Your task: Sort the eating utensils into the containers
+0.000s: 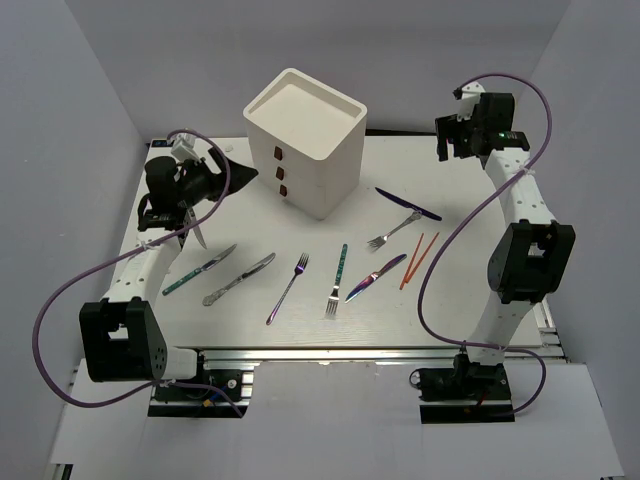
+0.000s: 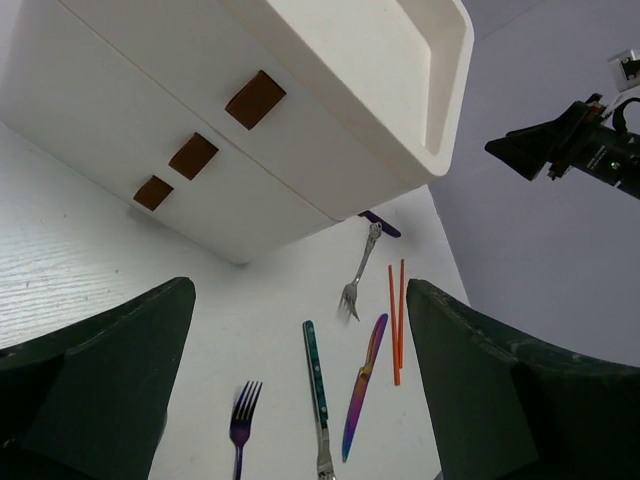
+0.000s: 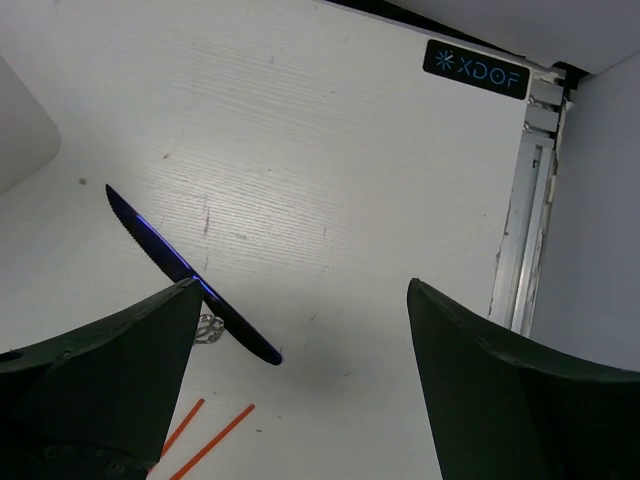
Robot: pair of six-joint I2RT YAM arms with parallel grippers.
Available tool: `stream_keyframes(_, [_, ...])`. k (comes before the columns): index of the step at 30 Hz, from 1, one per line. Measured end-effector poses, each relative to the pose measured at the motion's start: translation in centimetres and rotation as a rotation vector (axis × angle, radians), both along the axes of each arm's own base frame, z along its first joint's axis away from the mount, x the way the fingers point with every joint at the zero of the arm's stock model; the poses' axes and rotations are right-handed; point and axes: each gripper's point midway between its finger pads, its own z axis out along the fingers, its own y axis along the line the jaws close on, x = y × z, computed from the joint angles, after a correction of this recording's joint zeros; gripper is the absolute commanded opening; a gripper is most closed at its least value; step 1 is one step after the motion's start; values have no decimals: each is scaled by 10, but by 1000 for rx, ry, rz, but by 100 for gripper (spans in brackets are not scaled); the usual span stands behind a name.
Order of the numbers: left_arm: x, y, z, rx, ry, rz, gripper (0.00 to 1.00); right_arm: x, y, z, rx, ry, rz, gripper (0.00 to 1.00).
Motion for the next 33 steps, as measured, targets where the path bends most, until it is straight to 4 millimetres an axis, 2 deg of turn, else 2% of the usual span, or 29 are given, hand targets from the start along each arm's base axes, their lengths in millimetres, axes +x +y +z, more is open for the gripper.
stream_keyframes(5, [-2,-5,7,-6,-41,-42,98,-4,21,1,21,-4,153,89])
stream_keyframes(9, [-5,-8,4,4,-63,-69,96,-17,52,0,26,2,373,89])
stream_keyframes(13, [-8,-9,-5,46,-83,-92,89,-30,92,3,29,-7,547,89])
stream_keyframes(18, [-16,-28,-20,165,-159,-176,84,-55,139,13,59,-32,787,89])
stream_keyframes(23, [-17,-41,-25,285,-269,-249,83,-80,163,22,161,-68,980,83])
stream_keyframes(26, [0,-41,-34,346,-300,-258,80,-88,172,30,218,-90,1038,83])
stream_keyframes(33, [71,-44,-61,428,-300,-263,73,-90,180,42,274,-132,1077,83])
